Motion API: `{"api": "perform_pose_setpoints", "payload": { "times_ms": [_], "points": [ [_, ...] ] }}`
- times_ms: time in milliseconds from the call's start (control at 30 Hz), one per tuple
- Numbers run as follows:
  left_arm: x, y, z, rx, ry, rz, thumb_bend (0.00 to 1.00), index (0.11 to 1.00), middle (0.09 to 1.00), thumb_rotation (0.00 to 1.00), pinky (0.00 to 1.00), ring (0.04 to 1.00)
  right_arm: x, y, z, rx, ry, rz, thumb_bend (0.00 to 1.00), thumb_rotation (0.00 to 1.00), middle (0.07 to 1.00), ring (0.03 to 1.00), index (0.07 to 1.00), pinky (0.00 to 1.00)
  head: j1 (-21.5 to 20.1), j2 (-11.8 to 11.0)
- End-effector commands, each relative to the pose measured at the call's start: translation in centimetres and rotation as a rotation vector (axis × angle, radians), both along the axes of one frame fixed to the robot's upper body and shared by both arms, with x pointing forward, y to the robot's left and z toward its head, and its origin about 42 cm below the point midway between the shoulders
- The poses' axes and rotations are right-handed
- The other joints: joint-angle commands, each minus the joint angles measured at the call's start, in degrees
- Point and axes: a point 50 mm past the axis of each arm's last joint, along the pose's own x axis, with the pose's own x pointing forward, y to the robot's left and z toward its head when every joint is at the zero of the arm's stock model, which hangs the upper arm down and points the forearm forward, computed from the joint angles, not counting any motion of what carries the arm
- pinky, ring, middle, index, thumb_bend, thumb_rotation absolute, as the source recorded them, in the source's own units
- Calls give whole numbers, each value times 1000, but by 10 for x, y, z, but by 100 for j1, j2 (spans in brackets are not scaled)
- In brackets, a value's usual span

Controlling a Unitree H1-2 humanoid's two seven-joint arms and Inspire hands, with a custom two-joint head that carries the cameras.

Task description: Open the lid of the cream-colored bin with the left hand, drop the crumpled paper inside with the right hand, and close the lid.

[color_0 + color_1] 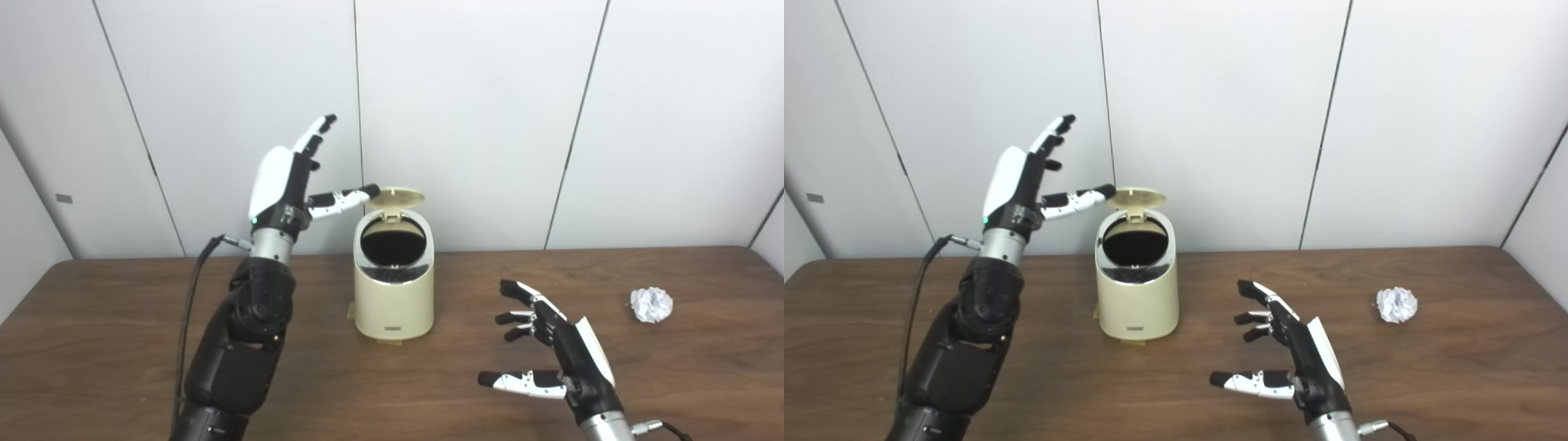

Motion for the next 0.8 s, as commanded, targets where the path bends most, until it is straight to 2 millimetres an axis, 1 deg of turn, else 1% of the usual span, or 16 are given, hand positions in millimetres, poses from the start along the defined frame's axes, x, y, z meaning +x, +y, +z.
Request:
{"api": "perform_pose_setpoints", "payload": {
  "times_ms": [0,67,133,267,333,400,500,633,767],
  "points": [
    [-6,3,16,-58,-71,-27,775,946,918,324,773,904,5,-1,15,7,-70,10,796,29,842,678,828,547,-7,2],
    [-13,11,8,-99,-40,-46,761,939,915,327,772,906,4,-2,16,1,-68,5,797,21,845,677,829,545,-3,4],
    [-23,17,-3,-151,4,-74,767,937,909,318,772,905,4,-3,16,-4,-68,-1,797,17,845,676,828,542,14,11],
    [-45,26,-28,-298,90,-154,788,942,917,328,823,910,4,-6,15,-4,-68,-5,793,27,839,674,824,546,6,16],
    [-56,30,-40,-347,112,-169,809,937,914,330,804,901,4,-7,15,-3,-68,-5,796,30,838,672,823,545,26,29],
    [-67,35,-52,-369,123,-172,836,937,903,370,809,884,3,-7,16,-1,-64,-6,797,37,839,674,823,547,30,38],
    [-80,43,-69,-378,135,-166,847,939,894,413,818,874,3,-8,16,-5,-63,-6,799,28,843,676,826,548,36,42],
    [-91,48,-87,-379,140,-160,872,937,881,462,798,856,3,-9,16,-8,-61,-8,796,25,841,677,826,554,36,34],
    [-97,46,-114,-395,161,-169,857,933,866,442,782,827,3,-11,12,-12,-60,-12,798,24,840,681,826,560,5,26]
  ]
}}
